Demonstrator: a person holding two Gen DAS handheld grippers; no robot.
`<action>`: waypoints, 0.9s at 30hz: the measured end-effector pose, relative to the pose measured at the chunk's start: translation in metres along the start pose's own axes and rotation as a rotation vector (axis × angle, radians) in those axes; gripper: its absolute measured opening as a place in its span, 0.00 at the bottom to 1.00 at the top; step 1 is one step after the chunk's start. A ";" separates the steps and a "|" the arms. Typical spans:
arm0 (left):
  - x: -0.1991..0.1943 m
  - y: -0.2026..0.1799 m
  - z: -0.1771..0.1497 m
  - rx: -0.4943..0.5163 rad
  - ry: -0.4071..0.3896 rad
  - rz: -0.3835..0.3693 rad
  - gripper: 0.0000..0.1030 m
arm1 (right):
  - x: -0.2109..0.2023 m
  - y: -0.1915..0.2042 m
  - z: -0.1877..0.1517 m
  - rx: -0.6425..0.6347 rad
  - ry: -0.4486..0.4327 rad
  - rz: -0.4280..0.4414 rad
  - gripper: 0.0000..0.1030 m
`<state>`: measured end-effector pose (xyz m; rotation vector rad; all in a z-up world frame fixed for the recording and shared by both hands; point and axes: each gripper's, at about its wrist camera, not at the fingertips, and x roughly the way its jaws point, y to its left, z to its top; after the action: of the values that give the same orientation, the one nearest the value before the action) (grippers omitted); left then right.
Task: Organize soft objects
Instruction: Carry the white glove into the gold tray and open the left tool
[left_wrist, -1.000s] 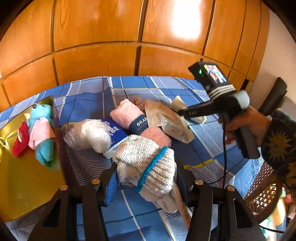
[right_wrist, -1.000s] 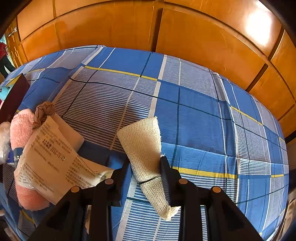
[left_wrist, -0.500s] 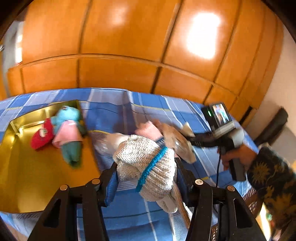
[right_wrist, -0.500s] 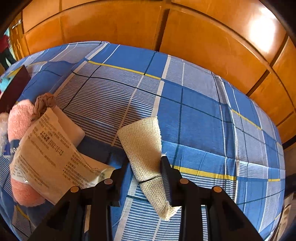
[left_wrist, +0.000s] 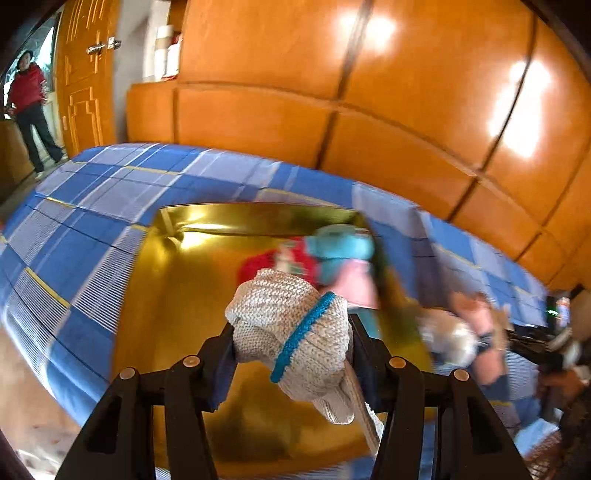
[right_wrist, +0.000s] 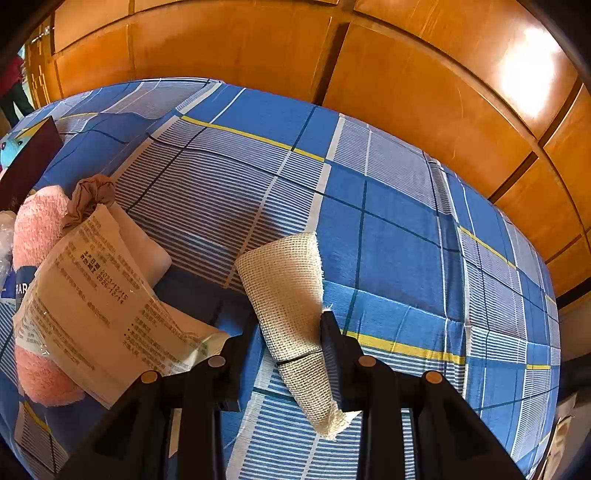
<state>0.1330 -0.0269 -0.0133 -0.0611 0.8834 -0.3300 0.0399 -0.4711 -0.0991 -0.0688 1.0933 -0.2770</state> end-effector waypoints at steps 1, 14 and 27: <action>0.007 0.008 0.006 0.001 0.008 0.027 0.53 | 0.000 0.001 0.000 0.000 0.000 -0.001 0.31; 0.085 0.052 0.057 0.028 0.062 0.217 0.59 | 0.000 0.006 -0.001 -0.029 -0.003 -0.020 0.31; 0.061 0.040 0.049 0.018 -0.029 0.243 0.81 | -0.001 0.009 -0.003 -0.041 -0.007 -0.034 0.31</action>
<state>0.2166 -0.0118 -0.0356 0.0579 0.8492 -0.1100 0.0390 -0.4617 -0.1017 -0.1245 1.0918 -0.2843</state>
